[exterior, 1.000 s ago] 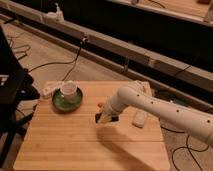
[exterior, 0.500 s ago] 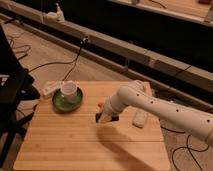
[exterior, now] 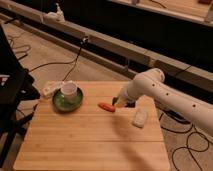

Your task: Place the eraser on the white sponge

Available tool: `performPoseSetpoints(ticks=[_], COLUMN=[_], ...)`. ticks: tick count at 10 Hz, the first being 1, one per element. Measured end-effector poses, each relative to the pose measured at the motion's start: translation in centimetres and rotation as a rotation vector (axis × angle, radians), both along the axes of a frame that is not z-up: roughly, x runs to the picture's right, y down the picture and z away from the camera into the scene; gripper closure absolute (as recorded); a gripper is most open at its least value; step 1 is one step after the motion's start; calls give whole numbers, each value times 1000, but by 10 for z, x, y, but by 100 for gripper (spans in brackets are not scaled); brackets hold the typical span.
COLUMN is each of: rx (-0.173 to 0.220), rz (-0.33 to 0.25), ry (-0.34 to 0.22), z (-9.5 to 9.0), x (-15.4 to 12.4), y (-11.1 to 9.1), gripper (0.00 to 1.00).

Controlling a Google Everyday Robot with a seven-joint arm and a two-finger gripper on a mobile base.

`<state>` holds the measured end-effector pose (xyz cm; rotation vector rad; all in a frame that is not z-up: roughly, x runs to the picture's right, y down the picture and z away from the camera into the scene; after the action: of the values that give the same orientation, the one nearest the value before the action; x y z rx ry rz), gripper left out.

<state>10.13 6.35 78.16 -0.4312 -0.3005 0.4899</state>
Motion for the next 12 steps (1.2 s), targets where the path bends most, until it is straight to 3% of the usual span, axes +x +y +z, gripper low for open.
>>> performPoseSetpoints(ticks=[3, 5, 10, 12], rx=[-29, -16, -12, -16], rz=[115, 184, 178, 191], ry=[18, 10, 11, 102], z=[18, 23, 24, 35], x=[23, 35, 36, 68], y=[17, 23, 23, 29], gripper=[100, 100, 100, 97])
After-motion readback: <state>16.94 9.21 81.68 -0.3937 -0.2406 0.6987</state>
